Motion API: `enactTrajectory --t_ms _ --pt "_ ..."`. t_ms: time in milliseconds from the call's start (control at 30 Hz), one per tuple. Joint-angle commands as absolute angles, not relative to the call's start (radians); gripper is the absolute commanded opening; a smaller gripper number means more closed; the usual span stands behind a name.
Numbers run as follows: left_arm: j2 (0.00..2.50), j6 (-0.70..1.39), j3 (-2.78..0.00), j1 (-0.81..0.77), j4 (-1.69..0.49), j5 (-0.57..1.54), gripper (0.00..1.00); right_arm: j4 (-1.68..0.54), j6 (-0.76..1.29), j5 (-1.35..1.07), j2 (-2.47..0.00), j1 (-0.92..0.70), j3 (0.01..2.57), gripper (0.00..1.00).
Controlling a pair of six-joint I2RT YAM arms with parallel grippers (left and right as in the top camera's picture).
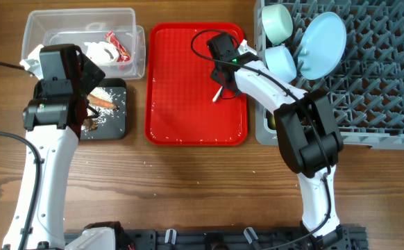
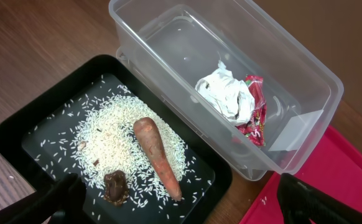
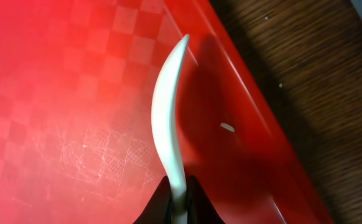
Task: Sort waste into correct bins and load items into the dishwasher rack
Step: 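Lay the white spoon into the gray rack and release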
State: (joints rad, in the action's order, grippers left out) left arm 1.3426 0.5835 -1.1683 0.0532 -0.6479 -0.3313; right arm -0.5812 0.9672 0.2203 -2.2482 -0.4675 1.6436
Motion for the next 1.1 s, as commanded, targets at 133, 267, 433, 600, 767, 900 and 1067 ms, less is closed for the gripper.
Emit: enactTrajectory --t_ms 133,267,433,600,767,900,1067 --pt "1.341 0.568 -1.177 0.048 -0.648 -0.330 1.00 -0.592 0.645 -0.033 -2.134 -0.460 1.682 0.04" --pt "1.341 0.568 -1.177 0.048 -0.648 -0.330 1.00 -0.725 0.607 0.007 -1.881 -0.445 1.682 0.04" --pt "1.341 0.568 -1.177 0.048 -0.648 -0.329 1.00 -1.026 0.854 0.292 -1.617 -0.332 1.680 0.04" --pt "1.341 0.568 -1.177 0.048 -0.648 -0.330 1.00 -1.209 1.159 0.465 -1.578 -0.194 1.607 0.04" --pt "1.341 0.568 -1.177 0.049 -0.648 -0.330 1.00 -1.068 1.303 0.448 -1.580 -0.109 1.393 0.04" --pt "1.341 0.568 -1.177 0.048 -0.648 -0.329 1.00 -0.935 1.339 0.417 -1.580 -0.065 1.264 0.04" --pt "1.341 0.568 -1.177 0.048 -0.648 -0.330 1.00 -0.883 1.339 0.418 -1.580 -0.019 1.255 0.04"
